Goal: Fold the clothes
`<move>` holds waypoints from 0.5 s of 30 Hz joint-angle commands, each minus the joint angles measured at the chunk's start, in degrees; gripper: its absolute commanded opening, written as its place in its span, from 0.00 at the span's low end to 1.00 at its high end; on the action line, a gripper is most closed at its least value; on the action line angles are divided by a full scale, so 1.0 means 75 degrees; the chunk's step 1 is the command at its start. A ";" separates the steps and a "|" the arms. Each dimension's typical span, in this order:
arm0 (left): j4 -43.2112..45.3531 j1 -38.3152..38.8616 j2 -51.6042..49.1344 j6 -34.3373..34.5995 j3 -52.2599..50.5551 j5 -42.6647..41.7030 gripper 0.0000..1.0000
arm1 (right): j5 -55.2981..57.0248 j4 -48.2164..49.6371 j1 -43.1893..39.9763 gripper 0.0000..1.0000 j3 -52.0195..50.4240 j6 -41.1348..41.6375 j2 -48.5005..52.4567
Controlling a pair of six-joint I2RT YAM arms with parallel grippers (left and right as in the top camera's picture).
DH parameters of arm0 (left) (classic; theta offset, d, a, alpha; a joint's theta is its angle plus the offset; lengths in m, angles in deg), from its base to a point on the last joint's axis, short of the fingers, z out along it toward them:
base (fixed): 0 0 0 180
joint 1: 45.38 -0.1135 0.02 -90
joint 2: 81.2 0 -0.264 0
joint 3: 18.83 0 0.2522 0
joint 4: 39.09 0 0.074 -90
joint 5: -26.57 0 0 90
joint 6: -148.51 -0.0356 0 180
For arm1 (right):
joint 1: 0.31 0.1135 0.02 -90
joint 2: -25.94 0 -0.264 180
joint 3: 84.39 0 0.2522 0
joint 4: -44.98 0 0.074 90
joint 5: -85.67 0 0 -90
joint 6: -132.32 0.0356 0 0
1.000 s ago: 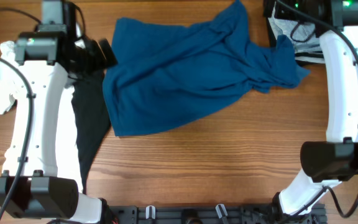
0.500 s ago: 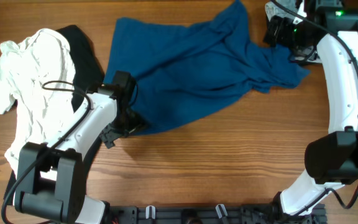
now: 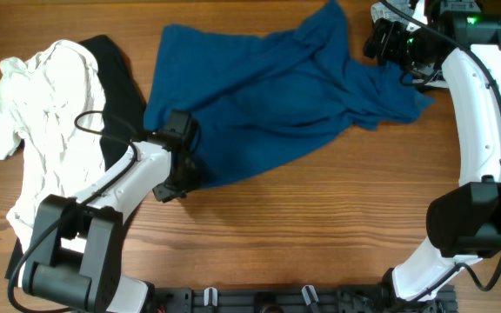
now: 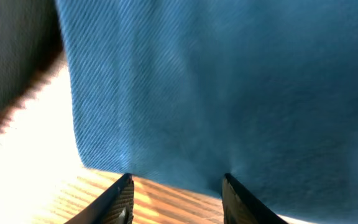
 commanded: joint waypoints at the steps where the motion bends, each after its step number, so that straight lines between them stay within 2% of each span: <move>1: -0.0023 0.0035 -0.0099 0.0705 -0.0385 0.0050 0.52 | -0.0152 0.0052 -0.0003 1.00 -0.0061 0.0032 -0.0119; 3: 0.0356 0.0035 -0.0099 0.1218 -0.0729 0.0146 0.63 | -0.0149 0.0076 0.0029 1.00 -0.0061 0.0032 -0.0119; 4: 0.0647 0.0035 -0.0099 0.1413 -0.0874 0.0192 0.65 | -0.0149 0.0087 0.0032 0.99 -0.0061 0.0032 -0.0119; 7: 0.1431 0.0035 -0.0099 0.1457 -0.1017 0.0326 0.62 | -0.0210 0.0172 0.0032 0.99 -0.0061 0.0032 -0.0119; 9: 0.1853 0.0026 -0.0099 0.1454 -0.1017 0.0603 0.57 | -0.0210 0.0245 0.0032 0.99 -0.0061 0.0035 -0.0119; 12: 0.2014 0.0026 -0.0096 0.1451 -0.1017 0.1037 0.33 | -0.0207 0.0306 0.0032 0.99 -0.0061 0.0032 -0.0119; 15: 0.2008 -0.0029 -0.0035 0.1454 -0.0979 0.1320 0.22 | -0.0207 0.0388 0.0035 0.99 -0.0061 0.0029 -0.0119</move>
